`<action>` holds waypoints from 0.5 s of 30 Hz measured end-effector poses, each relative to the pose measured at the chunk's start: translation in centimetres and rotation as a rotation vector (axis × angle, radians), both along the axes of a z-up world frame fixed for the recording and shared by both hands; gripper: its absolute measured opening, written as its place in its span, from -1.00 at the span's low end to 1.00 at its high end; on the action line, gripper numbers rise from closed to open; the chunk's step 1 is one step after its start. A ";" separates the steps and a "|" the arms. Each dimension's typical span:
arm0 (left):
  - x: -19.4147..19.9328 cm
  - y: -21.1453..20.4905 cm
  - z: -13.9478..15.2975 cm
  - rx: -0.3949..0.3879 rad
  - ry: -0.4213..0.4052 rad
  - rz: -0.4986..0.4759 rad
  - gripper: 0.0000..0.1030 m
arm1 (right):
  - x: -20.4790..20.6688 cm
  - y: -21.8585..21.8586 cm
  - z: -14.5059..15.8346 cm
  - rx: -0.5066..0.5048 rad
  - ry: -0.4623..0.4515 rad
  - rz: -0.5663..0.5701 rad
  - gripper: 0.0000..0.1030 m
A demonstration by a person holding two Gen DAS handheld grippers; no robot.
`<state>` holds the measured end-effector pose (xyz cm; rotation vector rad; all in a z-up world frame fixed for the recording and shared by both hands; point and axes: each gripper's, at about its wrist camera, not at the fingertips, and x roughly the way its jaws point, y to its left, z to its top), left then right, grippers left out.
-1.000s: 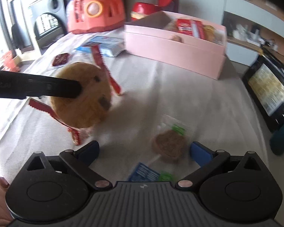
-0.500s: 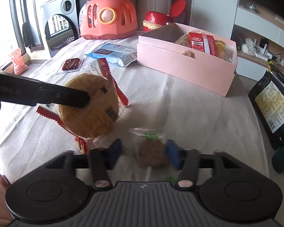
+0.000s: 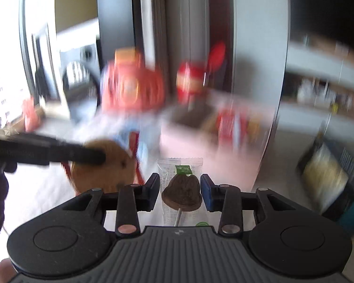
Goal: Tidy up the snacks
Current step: 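Carry both items into the pink box and open both tools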
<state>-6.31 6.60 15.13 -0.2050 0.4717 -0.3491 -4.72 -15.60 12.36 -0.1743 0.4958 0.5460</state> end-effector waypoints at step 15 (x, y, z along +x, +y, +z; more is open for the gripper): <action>17.0 -0.9 2.7 -0.202 -0.043 -0.061 -0.59 | 12.8 -1.4 11.4 0.163 -0.163 -0.141 -0.27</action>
